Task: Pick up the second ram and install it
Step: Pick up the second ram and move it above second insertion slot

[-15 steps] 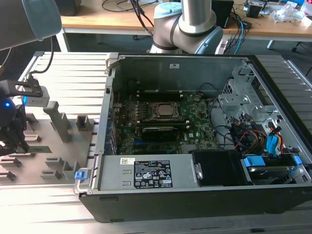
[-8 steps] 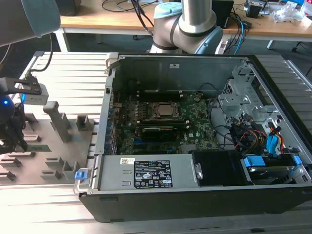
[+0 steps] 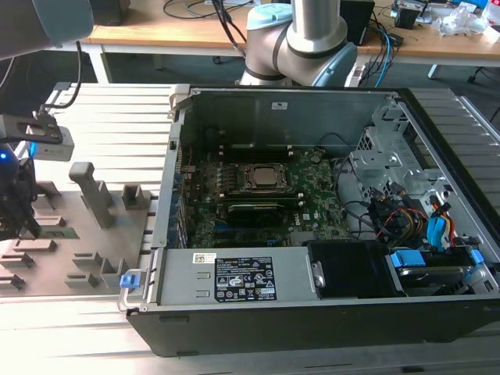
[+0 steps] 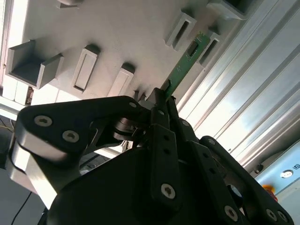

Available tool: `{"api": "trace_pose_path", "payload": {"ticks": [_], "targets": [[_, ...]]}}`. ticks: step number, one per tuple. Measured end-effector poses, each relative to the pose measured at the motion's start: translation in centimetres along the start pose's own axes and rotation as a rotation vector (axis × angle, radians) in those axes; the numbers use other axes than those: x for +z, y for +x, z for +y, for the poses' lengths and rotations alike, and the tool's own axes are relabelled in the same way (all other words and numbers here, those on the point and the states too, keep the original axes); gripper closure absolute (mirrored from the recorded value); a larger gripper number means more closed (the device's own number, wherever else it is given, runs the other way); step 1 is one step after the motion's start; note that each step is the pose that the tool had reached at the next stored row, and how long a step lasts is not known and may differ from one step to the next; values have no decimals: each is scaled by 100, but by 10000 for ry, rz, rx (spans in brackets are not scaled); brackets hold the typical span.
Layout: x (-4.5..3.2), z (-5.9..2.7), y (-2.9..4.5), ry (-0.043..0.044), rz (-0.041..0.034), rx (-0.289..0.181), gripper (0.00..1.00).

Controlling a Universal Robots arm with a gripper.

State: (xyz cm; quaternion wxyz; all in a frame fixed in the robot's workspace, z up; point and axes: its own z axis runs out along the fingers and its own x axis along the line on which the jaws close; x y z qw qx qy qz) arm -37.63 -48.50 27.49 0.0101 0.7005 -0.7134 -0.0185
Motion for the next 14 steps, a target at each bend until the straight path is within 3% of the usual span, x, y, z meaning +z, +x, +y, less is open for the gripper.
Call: {"api": "trace_pose_path", "payload": {"ticks": [14], "targets": [[-320,11,-4,0,-1,0,86]]}}
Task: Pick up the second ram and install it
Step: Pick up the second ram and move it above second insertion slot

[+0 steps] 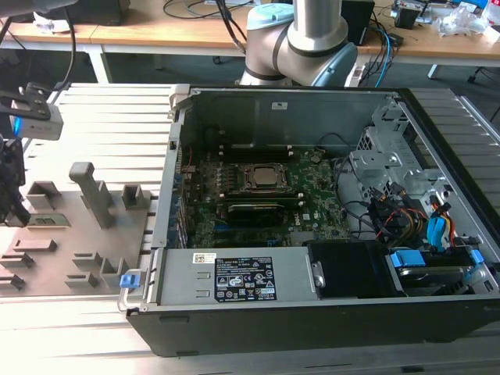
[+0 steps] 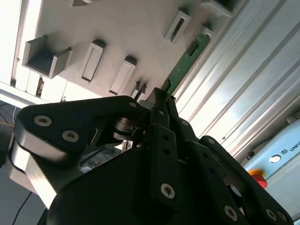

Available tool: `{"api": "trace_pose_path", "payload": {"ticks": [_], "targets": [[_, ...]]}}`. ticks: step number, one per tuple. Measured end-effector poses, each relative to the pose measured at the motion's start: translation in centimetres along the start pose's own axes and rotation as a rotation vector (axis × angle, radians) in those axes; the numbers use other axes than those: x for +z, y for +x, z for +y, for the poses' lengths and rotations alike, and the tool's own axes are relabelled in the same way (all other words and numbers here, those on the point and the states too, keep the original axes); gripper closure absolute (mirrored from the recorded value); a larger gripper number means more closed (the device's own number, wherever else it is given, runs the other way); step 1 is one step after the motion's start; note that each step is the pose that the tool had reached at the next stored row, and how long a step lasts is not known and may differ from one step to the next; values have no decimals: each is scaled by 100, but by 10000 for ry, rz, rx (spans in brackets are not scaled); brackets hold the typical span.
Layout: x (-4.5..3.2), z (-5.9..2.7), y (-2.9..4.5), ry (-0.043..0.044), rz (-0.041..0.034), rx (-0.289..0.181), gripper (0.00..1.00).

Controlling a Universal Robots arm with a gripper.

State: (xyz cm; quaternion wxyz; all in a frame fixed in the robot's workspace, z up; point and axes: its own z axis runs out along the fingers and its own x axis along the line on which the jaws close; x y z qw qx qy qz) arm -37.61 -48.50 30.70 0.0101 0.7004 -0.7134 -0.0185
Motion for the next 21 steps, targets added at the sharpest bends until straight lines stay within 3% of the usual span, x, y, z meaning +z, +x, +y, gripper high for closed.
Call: {"api": "trace_pose_path", "payload": {"ticks": [6,10,21], "targets": [[-114,5,-1,-1,1,0,86],[-260,10,-3,-1,1,0,86],[-567,20,-6,-5,1,0,86]]}}
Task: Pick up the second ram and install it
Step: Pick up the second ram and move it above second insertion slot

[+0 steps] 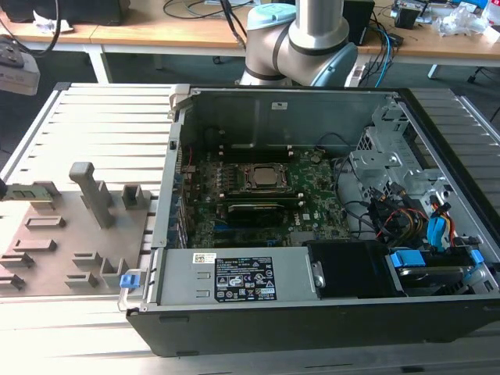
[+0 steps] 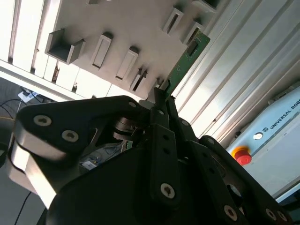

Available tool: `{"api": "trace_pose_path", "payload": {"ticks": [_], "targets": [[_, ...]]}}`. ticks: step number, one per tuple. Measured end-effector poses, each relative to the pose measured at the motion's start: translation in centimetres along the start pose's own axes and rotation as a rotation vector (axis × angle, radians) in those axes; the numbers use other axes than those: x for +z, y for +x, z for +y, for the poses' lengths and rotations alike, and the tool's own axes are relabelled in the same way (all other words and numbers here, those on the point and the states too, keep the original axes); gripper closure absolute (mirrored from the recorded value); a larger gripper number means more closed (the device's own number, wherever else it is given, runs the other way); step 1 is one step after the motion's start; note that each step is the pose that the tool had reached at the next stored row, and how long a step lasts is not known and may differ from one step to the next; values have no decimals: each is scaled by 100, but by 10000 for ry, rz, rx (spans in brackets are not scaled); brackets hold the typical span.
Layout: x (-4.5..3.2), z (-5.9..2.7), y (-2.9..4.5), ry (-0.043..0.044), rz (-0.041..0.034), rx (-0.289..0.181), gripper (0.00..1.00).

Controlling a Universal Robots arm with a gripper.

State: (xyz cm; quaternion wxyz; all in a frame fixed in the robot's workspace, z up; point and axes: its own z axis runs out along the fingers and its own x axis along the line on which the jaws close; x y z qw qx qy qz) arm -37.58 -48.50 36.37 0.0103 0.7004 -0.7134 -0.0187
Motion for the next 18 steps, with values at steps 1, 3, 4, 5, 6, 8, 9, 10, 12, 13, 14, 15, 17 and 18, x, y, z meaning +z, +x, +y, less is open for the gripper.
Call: {"api": "trace_pose_path", "payload": {"ticks": [1,3,4,5,6,8,9,10,12,13,14,15,17,18], "targets": [[-13,0,0,1,-1,-1,86],[-52,1,-1,-1,-1,0,86],[-64,2,-1,-1,-1,0,86],[-84,2,-1,-2,-1,0,86],[-99,2,-1,-2,0,1,86],[-149,3,-2,-3,0,0,86],[-160,4,-2,-4,-1,0,86],[-171,4,-2,-4,0,0,86],[-228,5,-3,-6,0,0,86],[-247,5,-3,-7,0,1,86],[-269,6,-3,-7,0,0,86],[-282,6,-3,-8,0,0,86],[-332,8,-4,-8,0,0,86],[-347,9,-4,-8,0,1,86]]}}
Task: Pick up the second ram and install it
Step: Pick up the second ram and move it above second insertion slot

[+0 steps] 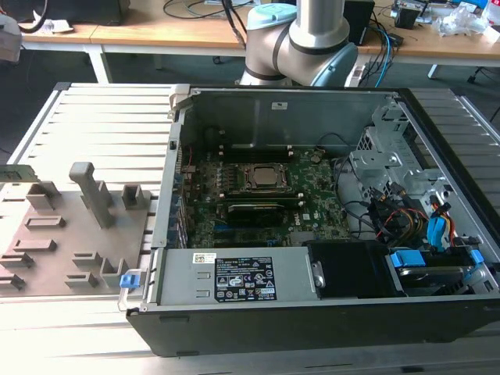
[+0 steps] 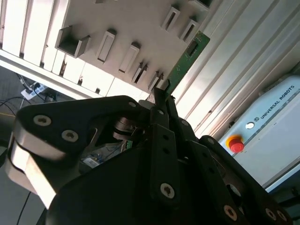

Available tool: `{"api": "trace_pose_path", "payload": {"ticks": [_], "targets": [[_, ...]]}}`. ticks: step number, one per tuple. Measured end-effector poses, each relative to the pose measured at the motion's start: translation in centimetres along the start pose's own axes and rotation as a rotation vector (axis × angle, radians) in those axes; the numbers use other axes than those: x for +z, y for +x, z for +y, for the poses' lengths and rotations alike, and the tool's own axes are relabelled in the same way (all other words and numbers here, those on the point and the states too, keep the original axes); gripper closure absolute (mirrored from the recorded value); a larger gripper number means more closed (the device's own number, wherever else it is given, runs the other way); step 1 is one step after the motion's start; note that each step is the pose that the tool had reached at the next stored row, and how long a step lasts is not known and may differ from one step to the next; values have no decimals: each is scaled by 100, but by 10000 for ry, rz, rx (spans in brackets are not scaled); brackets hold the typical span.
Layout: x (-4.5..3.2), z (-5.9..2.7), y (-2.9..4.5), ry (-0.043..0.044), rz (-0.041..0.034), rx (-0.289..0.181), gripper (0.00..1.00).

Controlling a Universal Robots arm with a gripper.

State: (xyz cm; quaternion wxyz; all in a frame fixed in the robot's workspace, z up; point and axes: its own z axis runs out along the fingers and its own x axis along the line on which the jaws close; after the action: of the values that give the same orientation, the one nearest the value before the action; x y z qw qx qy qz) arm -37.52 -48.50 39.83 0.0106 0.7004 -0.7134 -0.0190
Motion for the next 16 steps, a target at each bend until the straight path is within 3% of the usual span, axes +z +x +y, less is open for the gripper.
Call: {"api": "trace_pose_path", "payload": {"ticks": [3,4,5,6,10,12,15,16], "targets": [[-101,3,-1,-1,-2,0,86],[-140,5,-1,-1,-44,-4,86],[-152,5,-7,-11,-217,-9,86],[-155,2,-18,-20,-266,-11,86],[-194,-31,-120,-63,-267,-26,86],[-295,-42,-187,-74,-268,-32,86],[-296,-47,-187,-76,-283,-32,86],[-298,-103,-189,-76,-284,-31,86]]}}
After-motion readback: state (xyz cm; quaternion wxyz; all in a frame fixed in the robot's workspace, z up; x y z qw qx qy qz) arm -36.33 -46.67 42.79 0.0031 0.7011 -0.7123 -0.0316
